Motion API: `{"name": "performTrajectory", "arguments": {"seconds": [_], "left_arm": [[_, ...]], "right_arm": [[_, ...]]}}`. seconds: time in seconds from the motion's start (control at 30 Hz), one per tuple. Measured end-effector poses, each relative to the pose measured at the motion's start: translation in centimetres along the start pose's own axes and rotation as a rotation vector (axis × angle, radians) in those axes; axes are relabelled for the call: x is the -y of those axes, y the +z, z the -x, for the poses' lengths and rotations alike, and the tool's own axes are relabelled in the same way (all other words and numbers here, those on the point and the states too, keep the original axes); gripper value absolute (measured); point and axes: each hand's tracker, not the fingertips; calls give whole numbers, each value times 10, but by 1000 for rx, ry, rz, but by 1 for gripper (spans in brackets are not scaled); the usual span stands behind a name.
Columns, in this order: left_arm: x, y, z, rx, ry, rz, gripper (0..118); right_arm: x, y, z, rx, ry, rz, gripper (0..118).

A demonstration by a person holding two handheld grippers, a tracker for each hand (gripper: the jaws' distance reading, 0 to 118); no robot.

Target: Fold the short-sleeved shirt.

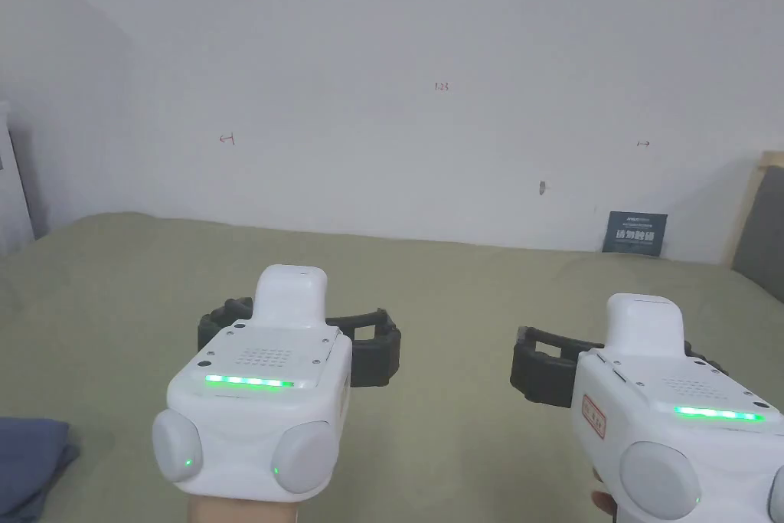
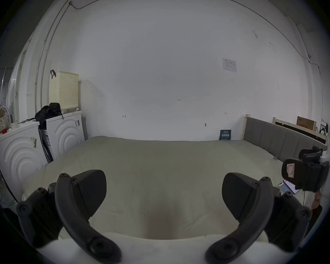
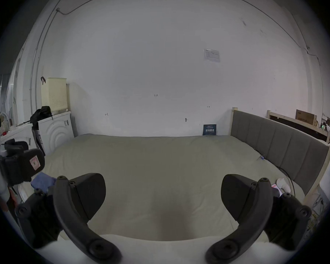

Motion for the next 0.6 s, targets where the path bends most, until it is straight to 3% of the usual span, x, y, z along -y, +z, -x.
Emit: {"name": "performTrajectory", "arguments": {"seconds": [0.43,0.6], "left_arm": [[-3,3,0,14,4,2,118],[-3,2,-1,15,2,5,118]], "right_arm": [[3,-3,9,32,74,-29,118],[2,-6,6,38,54,-17,118]]}}
